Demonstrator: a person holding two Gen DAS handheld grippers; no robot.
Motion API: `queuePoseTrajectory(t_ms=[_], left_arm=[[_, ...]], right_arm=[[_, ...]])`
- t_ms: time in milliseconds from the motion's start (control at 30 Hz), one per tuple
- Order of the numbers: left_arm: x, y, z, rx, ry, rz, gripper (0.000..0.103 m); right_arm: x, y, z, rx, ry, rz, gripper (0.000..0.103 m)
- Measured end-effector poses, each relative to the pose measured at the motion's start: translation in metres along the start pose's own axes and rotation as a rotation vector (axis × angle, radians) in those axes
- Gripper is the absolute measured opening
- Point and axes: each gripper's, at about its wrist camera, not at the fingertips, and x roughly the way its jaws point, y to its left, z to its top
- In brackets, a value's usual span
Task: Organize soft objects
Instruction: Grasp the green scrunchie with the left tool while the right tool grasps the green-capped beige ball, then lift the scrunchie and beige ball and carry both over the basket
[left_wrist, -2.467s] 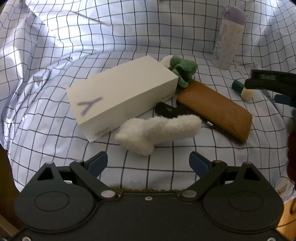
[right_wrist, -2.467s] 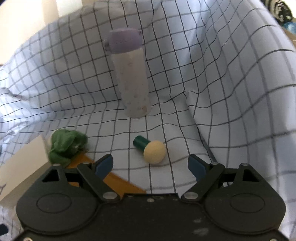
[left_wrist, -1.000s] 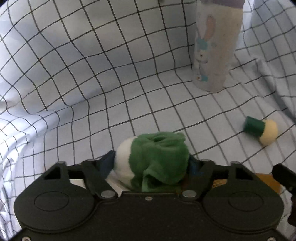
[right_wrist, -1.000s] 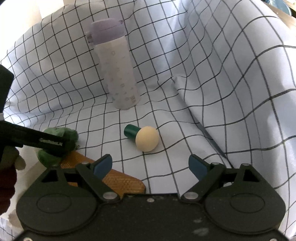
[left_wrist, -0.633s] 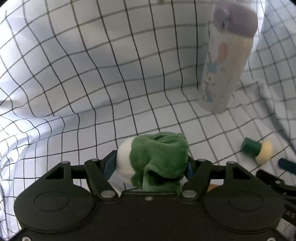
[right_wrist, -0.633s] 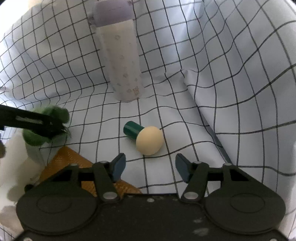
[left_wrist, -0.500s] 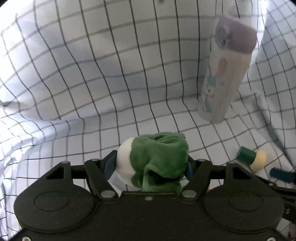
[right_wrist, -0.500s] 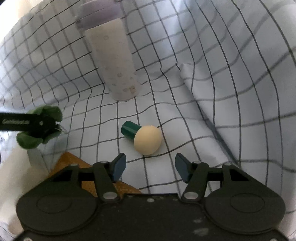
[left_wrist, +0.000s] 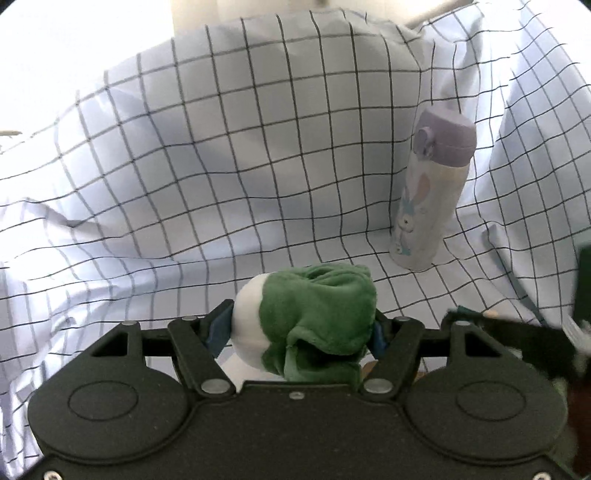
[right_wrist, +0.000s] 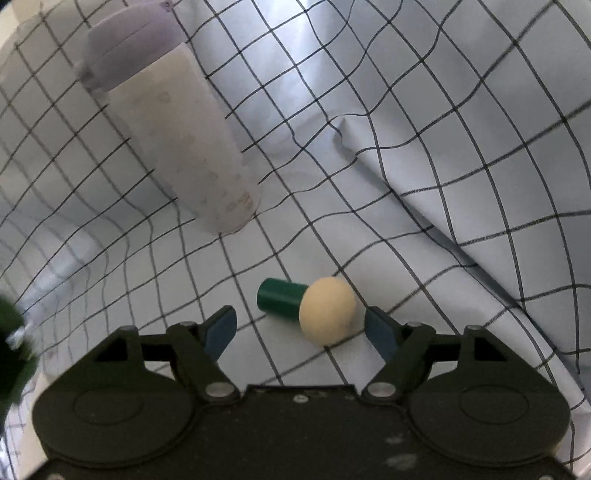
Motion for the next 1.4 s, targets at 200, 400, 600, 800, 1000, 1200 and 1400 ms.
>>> queuePoseTrajectory(t_ms=[200, 400, 600, 800, 1000, 1200, 1400], left_arm=[[-0.027, 0.006, -0.018, 0.013, -0.036, 0.016, 0.066], [-0.052, 0.009, -0.035, -0.002, -0.032, 0.006, 0.066], [-0.082, 0.005, -0.056, -0.023, -0.023, 0.009, 0.066], [-0.120, 0.004, -0.085, -0.086, -0.003, -0.002, 0.066], [-0.159, 0.011, -0.123, -0.142, 0.005, 0.003, 0.066], [-0.188, 0.004, -0.165, -0.192, 0.017, -0.005, 0.066], [-0.206, -0.010, -0.202, -0.238, 0.037, -0.025, 0.066]], right_arm=[[0.005, 0.008, -0.001, -0.050, -0.031, -0.059, 0.059], [-0.009, -0.002, -0.006, -0.096, -0.050, -0.001, 0.058], [-0.058, -0.014, -0.018, -0.161, -0.086, 0.083, 0.058], [-0.131, -0.032, -0.050, -0.251, -0.149, 0.201, 0.058], [-0.203, -0.060, -0.098, -0.315, -0.213, 0.310, 0.058], [-0.261, -0.093, -0.149, -0.352, -0.253, 0.393, 0.059], [-0.299, -0.114, -0.198, -0.394, -0.295, 0.426, 0.059]])
